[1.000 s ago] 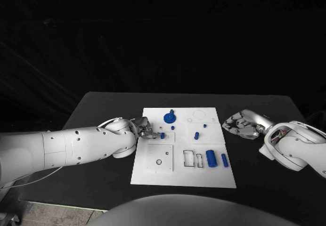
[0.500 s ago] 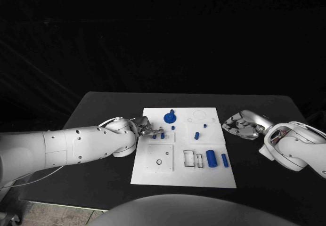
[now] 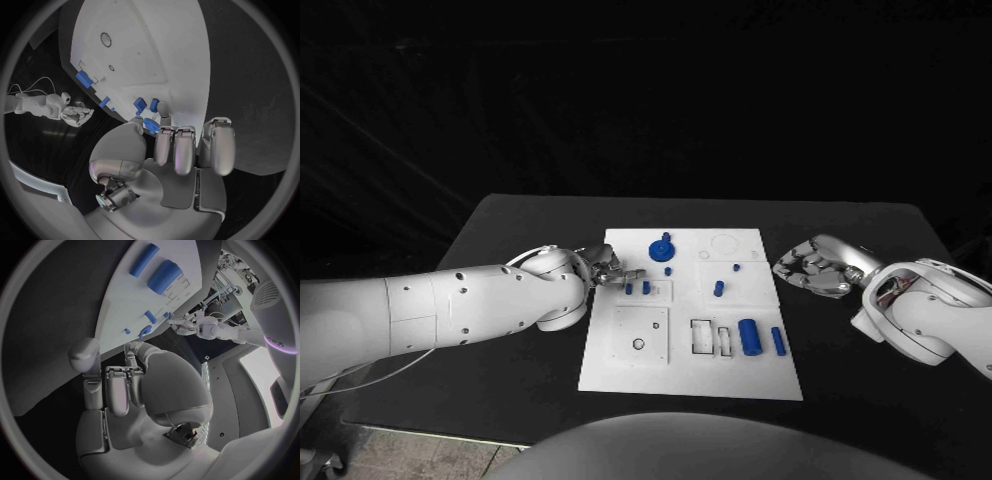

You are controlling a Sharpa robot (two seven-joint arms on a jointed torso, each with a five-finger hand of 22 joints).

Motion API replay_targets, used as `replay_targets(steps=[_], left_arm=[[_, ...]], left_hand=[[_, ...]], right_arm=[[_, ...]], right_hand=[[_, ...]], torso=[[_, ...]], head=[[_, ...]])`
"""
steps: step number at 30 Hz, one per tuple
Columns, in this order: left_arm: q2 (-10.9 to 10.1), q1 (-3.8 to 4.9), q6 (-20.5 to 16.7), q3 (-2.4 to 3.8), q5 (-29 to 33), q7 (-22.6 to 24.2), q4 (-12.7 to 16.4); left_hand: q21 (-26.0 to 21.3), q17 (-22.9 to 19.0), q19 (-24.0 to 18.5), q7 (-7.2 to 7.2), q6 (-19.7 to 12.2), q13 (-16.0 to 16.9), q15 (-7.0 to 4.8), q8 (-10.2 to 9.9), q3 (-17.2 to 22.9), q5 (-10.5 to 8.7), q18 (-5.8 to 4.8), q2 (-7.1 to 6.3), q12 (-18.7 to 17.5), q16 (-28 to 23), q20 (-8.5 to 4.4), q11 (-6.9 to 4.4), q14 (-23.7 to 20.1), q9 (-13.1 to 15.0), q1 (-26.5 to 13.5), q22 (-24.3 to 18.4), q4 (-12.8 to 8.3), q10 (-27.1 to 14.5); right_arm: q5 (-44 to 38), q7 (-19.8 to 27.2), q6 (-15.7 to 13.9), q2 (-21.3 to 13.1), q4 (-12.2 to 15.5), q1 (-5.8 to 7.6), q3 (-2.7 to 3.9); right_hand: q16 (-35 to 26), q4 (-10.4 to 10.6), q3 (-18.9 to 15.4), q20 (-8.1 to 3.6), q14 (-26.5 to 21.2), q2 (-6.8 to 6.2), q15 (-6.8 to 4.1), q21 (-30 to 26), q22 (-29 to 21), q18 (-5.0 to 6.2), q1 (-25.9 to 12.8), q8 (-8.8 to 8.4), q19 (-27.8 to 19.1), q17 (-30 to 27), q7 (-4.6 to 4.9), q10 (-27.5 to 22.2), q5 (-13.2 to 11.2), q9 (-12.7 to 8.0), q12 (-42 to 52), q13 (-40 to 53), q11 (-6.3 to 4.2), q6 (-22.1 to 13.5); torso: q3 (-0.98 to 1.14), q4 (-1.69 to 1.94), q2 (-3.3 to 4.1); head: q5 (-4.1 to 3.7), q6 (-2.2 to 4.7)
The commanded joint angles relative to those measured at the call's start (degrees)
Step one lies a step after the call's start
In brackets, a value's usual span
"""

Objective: Assemble the parts on the task board

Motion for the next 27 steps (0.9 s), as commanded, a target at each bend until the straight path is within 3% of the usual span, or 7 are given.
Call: replay_targets(steps=[1,7,11,16,19,22,27], left_arm=[[-0.52,1.22,-3.14,0.22,0.89,2.50,0.85],[-1.44,4.13,-4.29,0.29,1.41,4.06,1.73],[-1.67,5.38,-5.17,0.30,1.45,6.71,1.87],[-0.99,6.00,-5.69,-0.02,1.32,15.93,0.78],[0.42,6.05,-3.69,-0.31,-0.15,22.91,-1.08],[2.40,5.80,-1.46,-0.46,-3.70,28.67,-3.46],[5.31,4.86,2.37,-0.53,-12.21,31.40,-6.51]], left_hand=[[0.61,15.10,2.10,-0.54,0.18,13.84,-0.58,0.65,-0.82,-0.53,0.12,0.79,0.63,0.14,-0.62,-0.47,6.03,0.67,-0.24,13.19,0.04,4.05],[0.85,15.10,2.30,-0.70,0.07,13.98,-0.72,1.32,-1.62,-0.81,0.06,1.28,0.89,0.14,-0.78,-0.63,6.03,1.47,0.33,13.27,-0.10,4.30],[-0.05,15.10,1.54,-0.49,-2.24,13.42,-0.64,1.08,-2.17,2.53,0.30,0.55,-0.11,0.14,-0.81,-0.47,6.03,2.08,4.73,12.94,-0.23,3.36],[-3.37,15.10,-1.51,2.37,-11.38,10.71,1.23,-4.30,-1.89,6.52,1.04,-1.82,-5.29,0.14,0.48,1.92,6.03,-0.92,14.98,11.79,-0.82,-2.00],[-3.06,15.10,-1.55,3.81,-15.37,1.33,2.46,-7.67,0.36,5.88,0.95,-2.91,-23.73,0.14,1.40,3.07,6.03,-4.87,24.62,11.94,-3.06,-21.44],[0.88,15.10,1.82,3.67,-16.44,-8.81,2.47,-9.88,4.07,0.86,-0.02,-3.55,-41.85,0.14,1.85,3.30,6.03,-8.89,32.31,13.31,-5.31,-38.41],[0.93,12.21,1.76,1.87,-19.05,-18.55,2.83,-15.13,5.99,-4.05,0.04,-7.37,-53.34,-2.32,2.23,4.84,3.40,-17.30,35.24,13.27,-3.46,-44.33]], right_arm=[[0.08,0.55,-0.73,-0.09,0.06,-0.03,0.01],[0.34,1.29,-2.05,-0.12,0.11,-0.03,0.01],[0.51,1.49,-2.24,-0.01,0.09,-0.03,0.01],[0.66,1.83,-2.46,0.12,0.06,-0.03,0.01],[0.71,2.55,-2.99,0.23,-0.01,-0.03,0.01],[0.77,3.91,-4.06,0.30,0.14,-0.03,0.01],[0.80,6.05,-5.80,0.11,1.05,-0.03,0.01]], right_hand=[[-0.17,-0.34,0.08,0.02,4.05,0.05,0.36,-0.07,5.76,0.73,0.53,-0.02,-0.39,5.30,0.20,3.89,0.37,0.07,-0.13,11.87,0.37,-0.02],[-0.16,-0.48,0.20,0.02,4.05,0.09,0.36,0.17,5.82,0.69,0.67,0.00,-0.34,5.33,0.20,3.98,0.56,0.12,-0.02,11.99,0.36,-0.01],[-0.17,-0.50,0.22,0.02,4.05,0.09,0.36,0.29,5.84,0.67,0.67,0.00,-0.32,5.30,0.21,4.03,0.62,0.13,0.06,12.07,0.36,-0.01],[-0.18,-0.40,0.16,0.03,4.05,0.08,0.38,0.30,5.85,0.66,0.51,0.00,-0.30,5.29,0.27,4.05,0.66,0.16,0.08,12.09,0.40,-0.02],[-0.17,-0.36,0.15,0.03,4.05,0.07,0.38,0.36,5.86,0.65,0.45,0.00,-0.29,5.30,0.28,4.04,0.66,0.17,0.07,12.07,0.42,-0.03],[-0.16,-0.31,0.13,0.04,4.06,0.07,0.40,0.52,5.90,0.63,0.38,0.04,-0.25,5.33,0.28,4.07,0.70,0.21,0.09,12.10,0.44,0.04],[-0.14,-0.22,0.02,0.05,4.07,-0.09,0.41,0.85,5.98,0.58,0.18,0.11,-0.16,5.38,0.26,4.17,0.88,0.29,0.22,12.24,0.43,0.14]], torso=[[0.01,0.04,-0.07],[0.02,0.06,-0.14],[0.02,0.11,-0.10],[0.02,0.09,-0.05],[0.02,0.07,-0.04],[-0.01,0.03,0.04],[-0.01,-0.05,0.06]], head=[[0.19,0.01],[-0.15,0.01],[-0.08,0.01],[-0.24,0.01],[-0.20,0.01],[-0.14,0.01],[-0.31,0.01]])
